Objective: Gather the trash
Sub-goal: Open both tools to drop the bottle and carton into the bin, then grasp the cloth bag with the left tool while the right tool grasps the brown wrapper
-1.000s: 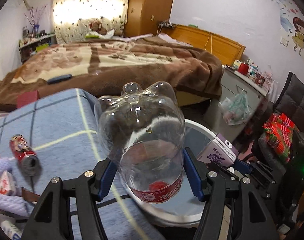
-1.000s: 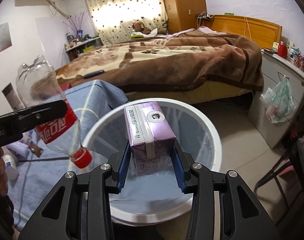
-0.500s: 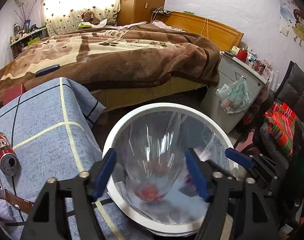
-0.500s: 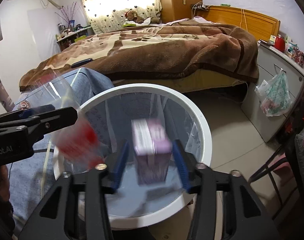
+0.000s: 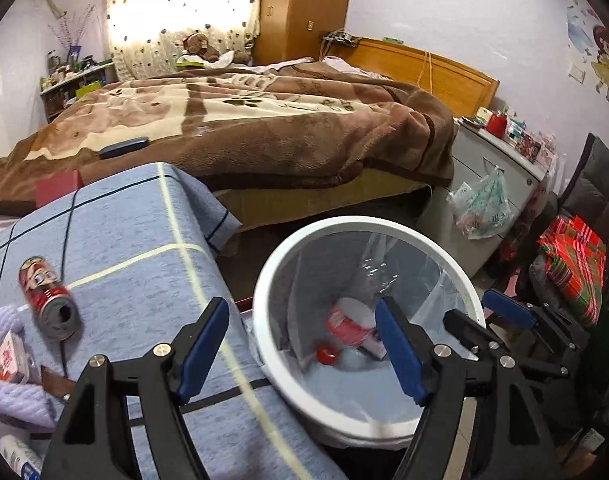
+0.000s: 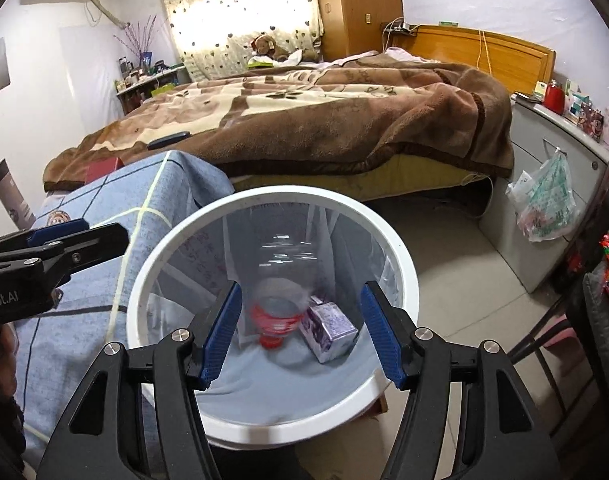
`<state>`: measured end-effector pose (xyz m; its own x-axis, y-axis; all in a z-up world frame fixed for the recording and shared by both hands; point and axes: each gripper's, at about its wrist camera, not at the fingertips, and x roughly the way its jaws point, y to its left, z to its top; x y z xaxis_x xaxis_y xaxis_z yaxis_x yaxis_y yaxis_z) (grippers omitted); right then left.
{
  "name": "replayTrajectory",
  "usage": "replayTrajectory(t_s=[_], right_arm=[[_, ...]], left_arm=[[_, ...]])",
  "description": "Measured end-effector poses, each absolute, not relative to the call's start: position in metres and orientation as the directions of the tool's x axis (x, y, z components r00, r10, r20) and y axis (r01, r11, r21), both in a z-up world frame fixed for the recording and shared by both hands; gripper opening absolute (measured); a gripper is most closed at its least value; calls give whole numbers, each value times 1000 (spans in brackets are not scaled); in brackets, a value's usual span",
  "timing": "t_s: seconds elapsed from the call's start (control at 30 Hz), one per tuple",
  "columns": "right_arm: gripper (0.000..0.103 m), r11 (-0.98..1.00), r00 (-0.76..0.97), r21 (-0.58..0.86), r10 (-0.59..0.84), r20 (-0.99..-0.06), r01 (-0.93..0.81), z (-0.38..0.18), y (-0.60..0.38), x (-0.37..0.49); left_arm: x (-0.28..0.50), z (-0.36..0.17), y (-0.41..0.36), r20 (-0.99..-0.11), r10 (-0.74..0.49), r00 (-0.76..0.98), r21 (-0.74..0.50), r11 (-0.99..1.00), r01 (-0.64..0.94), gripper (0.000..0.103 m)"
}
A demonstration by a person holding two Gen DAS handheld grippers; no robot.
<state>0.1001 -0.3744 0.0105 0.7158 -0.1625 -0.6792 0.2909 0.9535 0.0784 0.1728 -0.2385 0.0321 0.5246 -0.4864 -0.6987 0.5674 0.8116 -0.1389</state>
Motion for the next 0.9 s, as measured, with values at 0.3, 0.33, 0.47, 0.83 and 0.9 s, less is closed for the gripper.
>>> replayTrajectory(t_s=[0.3, 0.33, 0.47, 0.83, 0.9], right_arm=[[63, 954, 745, 93, -159, -648, 284, 23, -358, 95], [63, 956, 749, 93, -156, -644, 280, 24, -356, 95], [63, 962, 767, 97, -139, -627, 254, 29, -342, 93], [63, 983, 807, 110, -58, -587, 150, 40, -299, 97], [63, 986, 812, 110, -37, -582, 124, 40, -290, 98]], left_arm=[[160, 43, -195, -673, -454, 584, -123, 847, 516, 78], [158, 45, -190, -669, -450, 591, -123, 852, 509, 78], [153, 50, -166, -656, -435, 616, -130, 870, 476, 78], [136, 55, -87, -625, -356, 695, -140, 927, 349, 78], [133, 55, -73, -619, -331, 713, -137, 939, 317, 78]])
